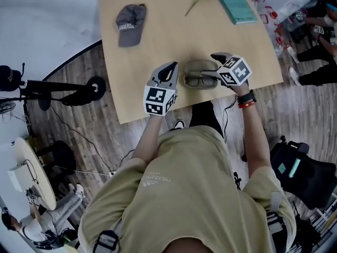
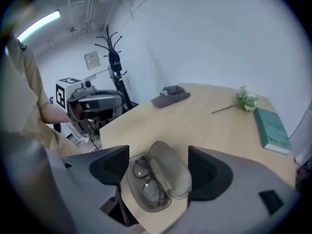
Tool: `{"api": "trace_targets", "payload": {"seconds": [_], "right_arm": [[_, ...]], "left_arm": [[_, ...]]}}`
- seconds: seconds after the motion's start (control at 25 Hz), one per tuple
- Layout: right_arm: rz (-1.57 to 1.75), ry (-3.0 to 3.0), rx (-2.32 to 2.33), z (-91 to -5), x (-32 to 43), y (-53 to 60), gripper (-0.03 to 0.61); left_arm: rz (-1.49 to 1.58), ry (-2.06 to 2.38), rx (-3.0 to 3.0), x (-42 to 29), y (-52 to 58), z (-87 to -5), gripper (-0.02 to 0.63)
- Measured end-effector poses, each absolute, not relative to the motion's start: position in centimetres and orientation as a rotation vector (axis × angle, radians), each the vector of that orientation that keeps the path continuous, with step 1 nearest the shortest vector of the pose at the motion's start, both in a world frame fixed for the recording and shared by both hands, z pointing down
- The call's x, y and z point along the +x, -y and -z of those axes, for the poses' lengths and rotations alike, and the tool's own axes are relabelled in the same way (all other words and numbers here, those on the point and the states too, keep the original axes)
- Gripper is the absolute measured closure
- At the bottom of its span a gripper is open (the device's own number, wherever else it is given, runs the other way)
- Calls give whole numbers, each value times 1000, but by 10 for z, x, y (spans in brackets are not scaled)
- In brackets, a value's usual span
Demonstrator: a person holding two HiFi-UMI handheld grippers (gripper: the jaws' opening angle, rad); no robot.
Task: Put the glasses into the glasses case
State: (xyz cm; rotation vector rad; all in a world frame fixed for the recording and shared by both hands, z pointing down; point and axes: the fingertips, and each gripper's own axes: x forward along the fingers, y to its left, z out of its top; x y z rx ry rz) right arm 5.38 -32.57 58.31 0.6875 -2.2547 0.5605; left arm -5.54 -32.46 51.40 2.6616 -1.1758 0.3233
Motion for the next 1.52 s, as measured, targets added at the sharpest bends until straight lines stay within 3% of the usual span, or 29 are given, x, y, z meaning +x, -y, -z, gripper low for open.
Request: {"api": "trace_targets", "payload": {"seconds": [0.2, 0.72, 1.04, 1.52], "right_arm": [[-506, 2361, 967, -530, 65, 331, 290], [-321, 2448, 1544, -404, 111, 324, 440], [-266, 2477, 1727, -371, 120, 302, 557], [-236, 2454, 1853, -366, 132, 289, 563]], "left_arm": [[-298, 1211, 2706, -54, 335, -486, 592], [-197, 1308, 2815, -29, 339, -393, 592], [-161, 1323, 2845, -17, 327, -365, 592], [-152, 1341, 2846, -11, 317, -364, 592]]}}
